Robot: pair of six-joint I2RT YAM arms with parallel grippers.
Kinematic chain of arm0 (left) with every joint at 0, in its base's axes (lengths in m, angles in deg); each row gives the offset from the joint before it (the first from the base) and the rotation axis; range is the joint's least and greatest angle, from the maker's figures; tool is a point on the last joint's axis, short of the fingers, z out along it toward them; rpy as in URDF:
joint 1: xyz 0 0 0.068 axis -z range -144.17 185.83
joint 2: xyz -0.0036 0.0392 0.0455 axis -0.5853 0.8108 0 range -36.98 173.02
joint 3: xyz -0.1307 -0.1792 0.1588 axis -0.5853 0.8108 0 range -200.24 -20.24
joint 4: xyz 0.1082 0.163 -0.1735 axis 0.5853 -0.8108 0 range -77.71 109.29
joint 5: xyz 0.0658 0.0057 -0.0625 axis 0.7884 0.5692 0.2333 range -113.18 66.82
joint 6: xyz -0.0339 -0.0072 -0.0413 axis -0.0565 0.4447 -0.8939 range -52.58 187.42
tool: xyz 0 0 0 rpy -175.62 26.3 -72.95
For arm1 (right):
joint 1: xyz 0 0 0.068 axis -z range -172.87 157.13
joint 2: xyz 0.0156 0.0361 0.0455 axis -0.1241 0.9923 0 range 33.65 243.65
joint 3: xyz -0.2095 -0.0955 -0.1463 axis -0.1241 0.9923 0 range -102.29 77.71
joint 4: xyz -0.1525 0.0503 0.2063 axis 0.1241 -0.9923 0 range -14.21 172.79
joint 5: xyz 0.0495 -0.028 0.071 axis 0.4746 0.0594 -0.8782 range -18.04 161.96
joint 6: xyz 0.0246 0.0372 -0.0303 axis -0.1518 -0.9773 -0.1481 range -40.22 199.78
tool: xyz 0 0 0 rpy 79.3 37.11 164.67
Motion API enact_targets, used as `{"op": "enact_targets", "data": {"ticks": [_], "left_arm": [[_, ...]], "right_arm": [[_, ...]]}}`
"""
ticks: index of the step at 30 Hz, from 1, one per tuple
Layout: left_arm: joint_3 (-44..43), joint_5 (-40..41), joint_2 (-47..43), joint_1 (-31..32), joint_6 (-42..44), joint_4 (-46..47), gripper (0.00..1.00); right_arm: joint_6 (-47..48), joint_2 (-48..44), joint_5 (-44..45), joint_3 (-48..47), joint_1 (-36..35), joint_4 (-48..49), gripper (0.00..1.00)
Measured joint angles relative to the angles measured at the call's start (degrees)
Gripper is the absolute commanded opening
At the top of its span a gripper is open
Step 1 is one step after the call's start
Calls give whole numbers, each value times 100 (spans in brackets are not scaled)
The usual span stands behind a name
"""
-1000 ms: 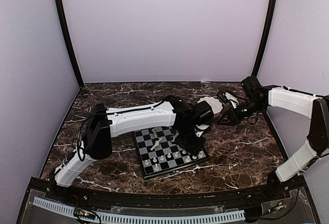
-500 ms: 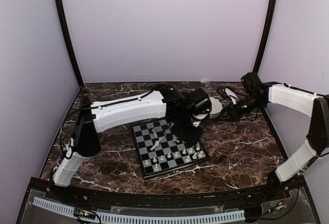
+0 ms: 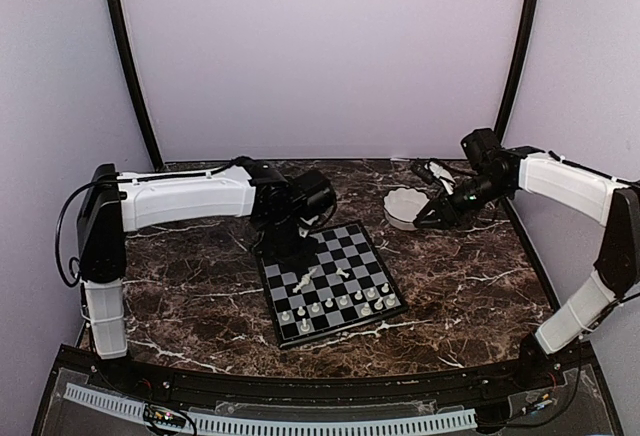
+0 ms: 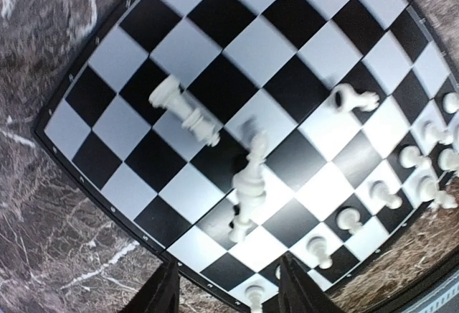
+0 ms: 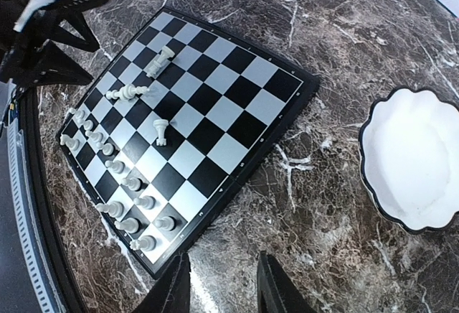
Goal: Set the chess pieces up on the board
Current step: Pick up the chess pile from the storage box.
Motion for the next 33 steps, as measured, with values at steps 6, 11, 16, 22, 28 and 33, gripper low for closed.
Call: {"op": "enact_targets", "data": {"ticks": [6, 11, 16, 22, 28, 33], "left_arm": [[798, -291, -24, -83, 44, 291, 53], [815, -424, -22, -83, 195, 566, 49], [772, -498, 44, -90, 264, 726, 43], [772, -505, 232, -146, 280, 859, 34], [772, -551, 378, -192, 358, 1010, 26], [774, -616, 476, -225, 369, 1113, 21]], "right_arm": [[15, 162, 0, -103, -81, -37, 33], [13, 199, 2, -149, -92, -55, 33], [13, 199, 2, -149, -107, -70, 33], [13, 199, 4, -149, -111, -79, 33], [13, 199, 2, -149, -111, -76, 33], [11, 201, 0, -149, -120, -76, 33]]}}
